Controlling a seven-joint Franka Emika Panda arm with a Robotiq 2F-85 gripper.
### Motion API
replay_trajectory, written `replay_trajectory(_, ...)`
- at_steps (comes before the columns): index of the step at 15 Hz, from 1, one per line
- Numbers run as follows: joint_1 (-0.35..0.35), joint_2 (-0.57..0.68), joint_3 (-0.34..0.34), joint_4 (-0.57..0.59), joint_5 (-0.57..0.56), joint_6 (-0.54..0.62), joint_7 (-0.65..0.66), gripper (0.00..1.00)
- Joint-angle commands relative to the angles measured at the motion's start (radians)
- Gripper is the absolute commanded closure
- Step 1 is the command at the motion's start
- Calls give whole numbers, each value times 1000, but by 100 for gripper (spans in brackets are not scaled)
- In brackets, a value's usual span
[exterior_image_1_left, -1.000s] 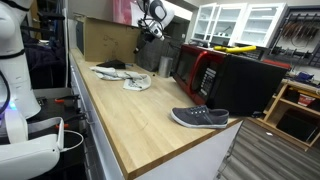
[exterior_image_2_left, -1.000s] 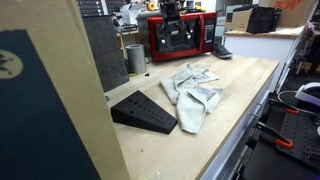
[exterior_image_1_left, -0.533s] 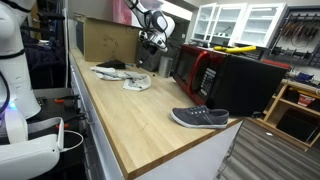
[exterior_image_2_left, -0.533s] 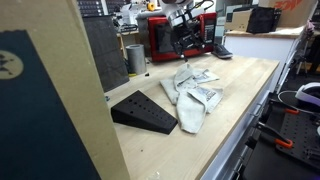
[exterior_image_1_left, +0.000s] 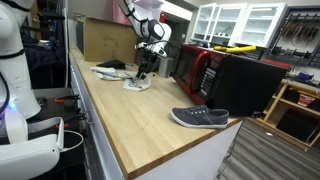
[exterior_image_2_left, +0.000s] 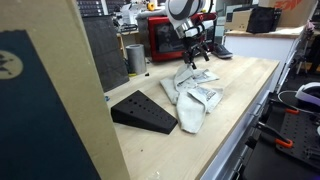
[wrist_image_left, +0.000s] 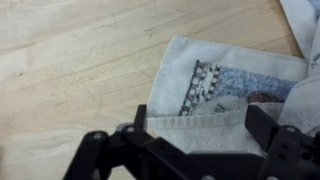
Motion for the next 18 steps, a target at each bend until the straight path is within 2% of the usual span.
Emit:
replay_trajectory(1, -7, -6, 7, -4, -2, -2, -4, 0)
replay_trajectory(6, -6, -14, 9, 11, 15, 19, 18, 0)
replay_trajectory(10, -26, -53, 9, -47, 25, 46, -25, 0)
replay_trajectory(15, -76, -149, 9, -169, 31, 51, -159, 0)
replay_trajectory(18, -88, -211, 15, -274, 33, 110, -204, 0)
